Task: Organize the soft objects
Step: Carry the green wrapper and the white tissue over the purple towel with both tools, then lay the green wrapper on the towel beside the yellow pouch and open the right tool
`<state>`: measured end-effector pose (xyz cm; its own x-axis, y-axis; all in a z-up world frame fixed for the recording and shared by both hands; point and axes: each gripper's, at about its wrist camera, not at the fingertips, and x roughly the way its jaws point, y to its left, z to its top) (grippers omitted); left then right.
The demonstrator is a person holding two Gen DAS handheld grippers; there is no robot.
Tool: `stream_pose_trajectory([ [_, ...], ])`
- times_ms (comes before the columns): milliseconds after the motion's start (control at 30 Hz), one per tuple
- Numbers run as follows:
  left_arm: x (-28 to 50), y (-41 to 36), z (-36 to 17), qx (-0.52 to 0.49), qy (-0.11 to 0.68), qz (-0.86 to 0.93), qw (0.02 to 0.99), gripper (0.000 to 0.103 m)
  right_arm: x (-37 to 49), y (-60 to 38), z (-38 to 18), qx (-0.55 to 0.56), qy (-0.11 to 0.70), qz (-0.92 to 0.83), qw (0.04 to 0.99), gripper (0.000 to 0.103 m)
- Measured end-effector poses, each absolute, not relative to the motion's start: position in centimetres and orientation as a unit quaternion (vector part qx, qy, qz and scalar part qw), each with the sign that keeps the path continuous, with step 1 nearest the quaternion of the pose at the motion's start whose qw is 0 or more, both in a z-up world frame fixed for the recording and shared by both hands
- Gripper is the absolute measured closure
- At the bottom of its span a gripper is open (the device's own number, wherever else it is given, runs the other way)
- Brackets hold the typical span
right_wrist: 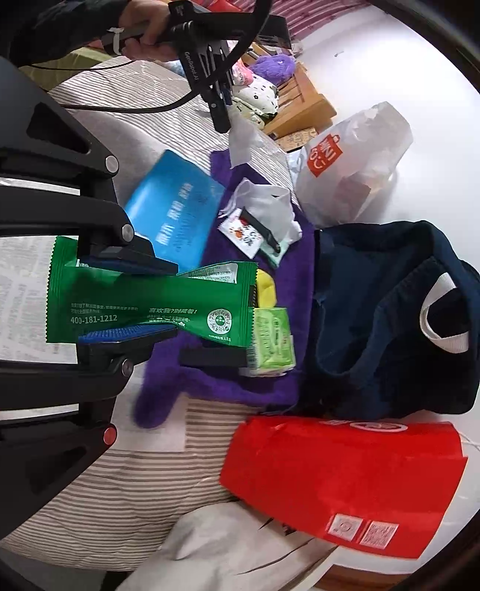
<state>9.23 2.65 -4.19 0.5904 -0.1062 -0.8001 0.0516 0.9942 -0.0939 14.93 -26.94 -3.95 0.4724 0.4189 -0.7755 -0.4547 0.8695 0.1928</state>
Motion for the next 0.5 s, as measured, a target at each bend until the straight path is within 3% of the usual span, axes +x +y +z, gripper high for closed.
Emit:
stream_pose_trajectory([
  [500, 13.3, 3.6, -3.9, -0.046, 0.447, -0.031, 0.893, 0.084, 20.6, -22.7, -4.1, -0.034, 0.440, 0.275, 0.854, 0.077],
])
